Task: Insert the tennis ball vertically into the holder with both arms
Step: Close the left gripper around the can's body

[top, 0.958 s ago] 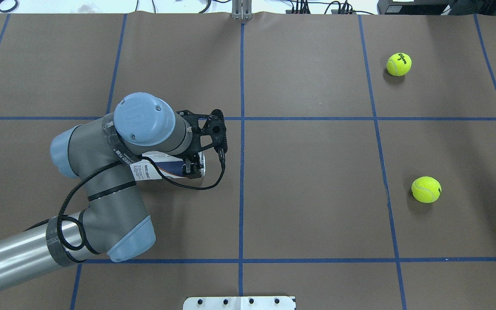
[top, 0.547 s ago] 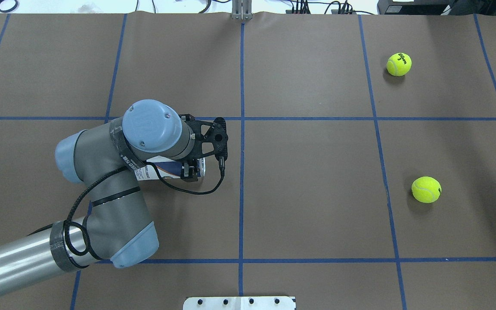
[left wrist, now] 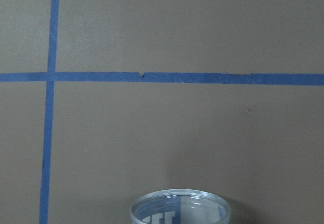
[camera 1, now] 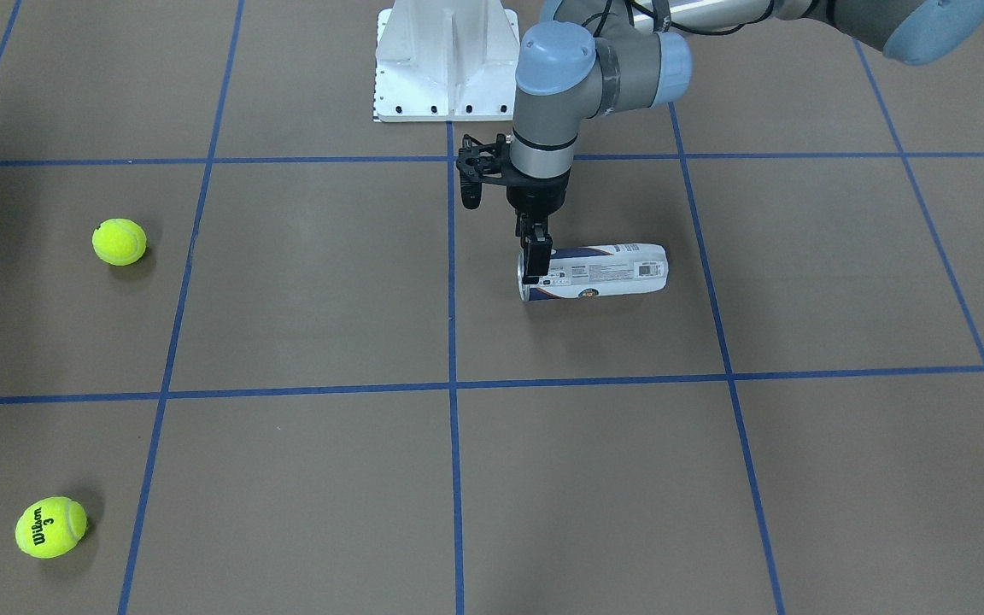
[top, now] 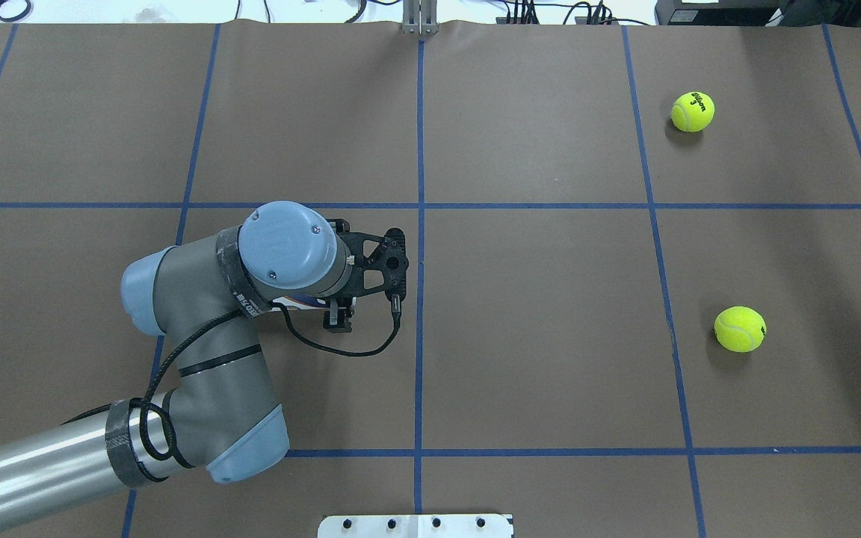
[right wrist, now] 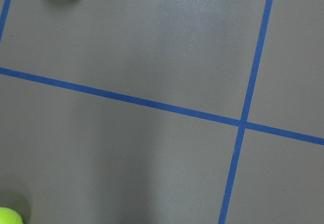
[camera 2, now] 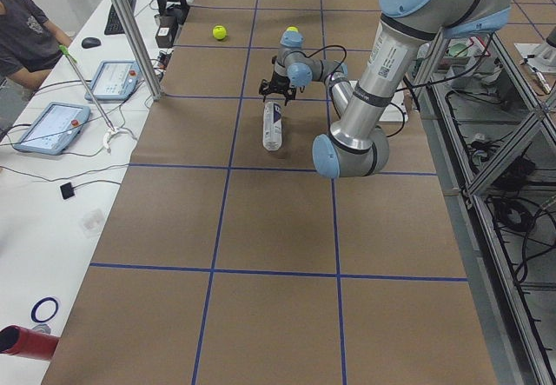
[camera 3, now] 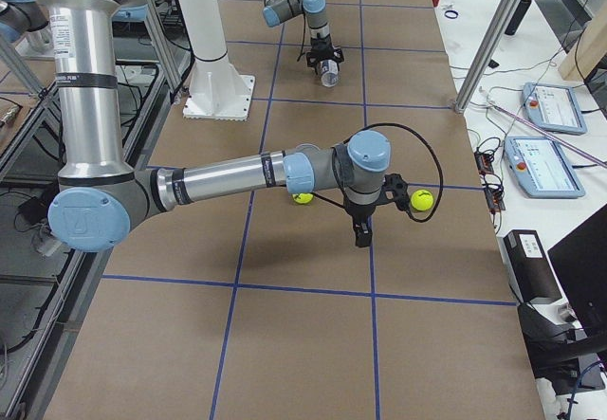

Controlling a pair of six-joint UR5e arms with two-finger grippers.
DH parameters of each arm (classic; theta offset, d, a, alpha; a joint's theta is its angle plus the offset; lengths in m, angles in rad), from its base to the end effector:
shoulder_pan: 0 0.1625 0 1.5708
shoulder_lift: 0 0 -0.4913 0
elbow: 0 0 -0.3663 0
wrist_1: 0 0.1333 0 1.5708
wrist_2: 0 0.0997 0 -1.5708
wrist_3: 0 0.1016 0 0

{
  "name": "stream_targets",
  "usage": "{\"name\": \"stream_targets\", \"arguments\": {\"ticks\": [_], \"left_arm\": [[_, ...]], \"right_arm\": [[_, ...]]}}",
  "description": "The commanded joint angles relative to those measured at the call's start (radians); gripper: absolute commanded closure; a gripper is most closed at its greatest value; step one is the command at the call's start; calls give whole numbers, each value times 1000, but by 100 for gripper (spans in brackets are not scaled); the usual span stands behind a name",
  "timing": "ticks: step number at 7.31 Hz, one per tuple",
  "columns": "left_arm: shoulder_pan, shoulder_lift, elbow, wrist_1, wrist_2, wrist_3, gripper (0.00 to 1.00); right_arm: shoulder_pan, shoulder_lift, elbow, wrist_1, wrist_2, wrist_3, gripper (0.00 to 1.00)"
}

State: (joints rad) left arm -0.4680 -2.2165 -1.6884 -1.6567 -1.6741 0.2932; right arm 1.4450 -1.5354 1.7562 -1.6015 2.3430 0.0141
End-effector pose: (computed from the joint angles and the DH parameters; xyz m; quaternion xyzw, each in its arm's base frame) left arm 0.5712 -0.4263 0.2936 0.3596 0.2053 0.6011 0.6835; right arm 0.0009 -0.4904 0.6259 0.0615 -0.3801 -0.0872 0.9188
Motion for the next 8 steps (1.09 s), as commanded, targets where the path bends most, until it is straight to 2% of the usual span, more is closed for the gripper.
{"name": "stream_targets", "arguments": {"ticks": [1,8], "left_arm": [[3,-49,68,-8,25,1,1],[0,-19,67,-9,25,6,1]], "right_arm": [[0,0,2,0,2,1,0],[0,1,2,0,4,0,0]]}}
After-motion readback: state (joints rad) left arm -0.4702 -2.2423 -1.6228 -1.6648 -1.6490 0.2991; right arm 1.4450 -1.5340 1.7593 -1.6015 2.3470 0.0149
